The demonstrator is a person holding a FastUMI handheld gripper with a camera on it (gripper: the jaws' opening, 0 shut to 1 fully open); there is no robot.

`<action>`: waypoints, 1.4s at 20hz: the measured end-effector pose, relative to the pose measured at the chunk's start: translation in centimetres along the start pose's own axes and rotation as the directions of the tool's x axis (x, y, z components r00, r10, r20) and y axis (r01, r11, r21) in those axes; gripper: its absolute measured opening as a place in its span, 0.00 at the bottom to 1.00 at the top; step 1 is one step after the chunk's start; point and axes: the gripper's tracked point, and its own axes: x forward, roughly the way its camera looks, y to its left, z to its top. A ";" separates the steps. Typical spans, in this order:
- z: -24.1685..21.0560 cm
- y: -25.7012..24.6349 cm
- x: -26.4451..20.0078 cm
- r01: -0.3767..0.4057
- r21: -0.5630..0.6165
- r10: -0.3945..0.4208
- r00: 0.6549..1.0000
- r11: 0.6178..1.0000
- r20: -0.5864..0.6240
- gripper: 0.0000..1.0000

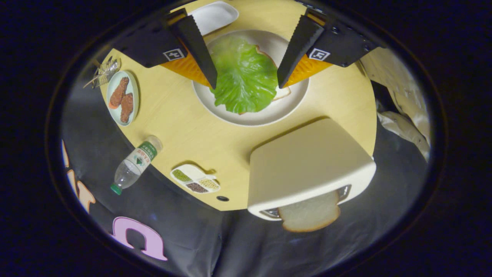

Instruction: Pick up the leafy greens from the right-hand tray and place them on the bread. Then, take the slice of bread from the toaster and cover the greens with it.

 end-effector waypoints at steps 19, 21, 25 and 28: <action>12.6 5.4 -6.5 0.033 0.168 -0.065 0.981 0.985 0.185 1.00; 13.8 5.8 -6.2 0.032 0.177 -0.066 0.980 0.984 0.186 1.00; 15.8 7.5 -5.5 0.009 0.181 -0.047 0.976 0.984 0.211 1.00; 17.1 9.2 -5.0 -0.029 0.189 -0.014 0.975 0.981 0.222 1.00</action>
